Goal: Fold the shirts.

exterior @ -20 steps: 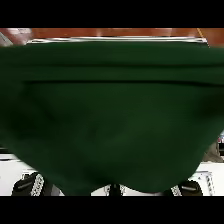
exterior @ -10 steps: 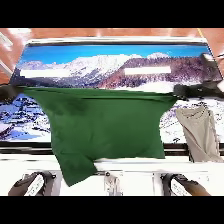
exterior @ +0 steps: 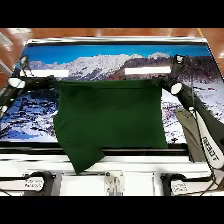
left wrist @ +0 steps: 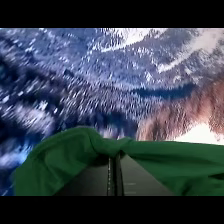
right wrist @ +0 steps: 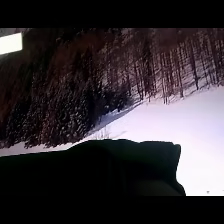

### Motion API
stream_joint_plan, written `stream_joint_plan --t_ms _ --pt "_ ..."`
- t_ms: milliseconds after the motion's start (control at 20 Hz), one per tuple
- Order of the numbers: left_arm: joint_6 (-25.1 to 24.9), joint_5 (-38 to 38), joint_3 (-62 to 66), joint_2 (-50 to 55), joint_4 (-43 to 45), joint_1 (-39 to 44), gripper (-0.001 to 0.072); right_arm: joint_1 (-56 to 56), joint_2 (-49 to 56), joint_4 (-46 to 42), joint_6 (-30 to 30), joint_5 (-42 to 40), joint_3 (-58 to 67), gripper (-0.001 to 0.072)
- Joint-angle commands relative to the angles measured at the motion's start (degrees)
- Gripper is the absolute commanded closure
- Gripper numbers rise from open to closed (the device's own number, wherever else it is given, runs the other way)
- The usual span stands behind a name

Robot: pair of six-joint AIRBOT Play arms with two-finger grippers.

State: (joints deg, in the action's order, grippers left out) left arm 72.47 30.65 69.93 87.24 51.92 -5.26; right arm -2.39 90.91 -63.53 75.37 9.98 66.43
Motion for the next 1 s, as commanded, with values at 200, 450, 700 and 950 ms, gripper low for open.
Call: stream_joint_plan --t_ms 200,450,700,950 --pt "0.0 10.3 1.9 6.8 -1.0 -2.1 0.0671 1.1 2.2 0.0 -0.5 8.7 -0.1 0.0646" --pt "-3.1 36.4 3.9 5.7 -0.5 -6.3 0.0672 7.6 -2.1 0.1 1.6 29.4 -0.1 0.0646" --pt "6.0 43.8 3.9 8.7 3.3 -6.4 0.0671 8.8 1.6 -1.3 4.2 41.1 -0.1 0.0646" --pt "8.0 43.8 4.0 9.4 3.3 -5.8 0.0670 8.3 2.7 -1.2 6.1 40.8 -0.1 0.0640"
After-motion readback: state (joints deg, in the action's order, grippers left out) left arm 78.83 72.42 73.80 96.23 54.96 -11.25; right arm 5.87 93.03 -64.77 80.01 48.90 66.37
